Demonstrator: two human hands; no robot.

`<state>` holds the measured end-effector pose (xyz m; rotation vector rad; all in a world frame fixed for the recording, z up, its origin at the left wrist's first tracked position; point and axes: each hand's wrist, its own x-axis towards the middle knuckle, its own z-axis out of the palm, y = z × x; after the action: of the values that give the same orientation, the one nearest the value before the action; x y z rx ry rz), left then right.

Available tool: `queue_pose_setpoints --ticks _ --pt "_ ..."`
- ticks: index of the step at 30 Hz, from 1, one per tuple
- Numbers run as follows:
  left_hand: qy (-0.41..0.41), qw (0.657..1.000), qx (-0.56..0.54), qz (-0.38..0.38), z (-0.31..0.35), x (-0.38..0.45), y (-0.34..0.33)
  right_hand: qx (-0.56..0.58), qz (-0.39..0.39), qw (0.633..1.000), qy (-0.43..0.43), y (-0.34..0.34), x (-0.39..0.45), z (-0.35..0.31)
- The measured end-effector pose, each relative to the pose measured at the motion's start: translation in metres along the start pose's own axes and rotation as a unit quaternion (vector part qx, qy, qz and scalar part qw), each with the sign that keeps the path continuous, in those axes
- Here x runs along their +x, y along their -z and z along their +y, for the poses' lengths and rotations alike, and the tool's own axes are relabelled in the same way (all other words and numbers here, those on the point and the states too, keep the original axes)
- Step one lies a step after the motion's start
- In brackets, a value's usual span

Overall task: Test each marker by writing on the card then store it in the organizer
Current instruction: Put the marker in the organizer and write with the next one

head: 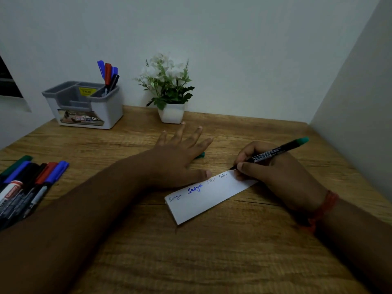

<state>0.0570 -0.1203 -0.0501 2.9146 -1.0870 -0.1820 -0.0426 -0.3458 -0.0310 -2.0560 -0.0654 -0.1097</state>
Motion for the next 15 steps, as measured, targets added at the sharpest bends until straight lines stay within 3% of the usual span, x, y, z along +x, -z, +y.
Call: queue_pose_setpoints --ticks 15 --pt "0.003 0.999 0.039 -0.004 0.0005 -0.0006 0.0019 -0.079 0.024 0.996 0.031 0.0069 0.0017 0.0026"
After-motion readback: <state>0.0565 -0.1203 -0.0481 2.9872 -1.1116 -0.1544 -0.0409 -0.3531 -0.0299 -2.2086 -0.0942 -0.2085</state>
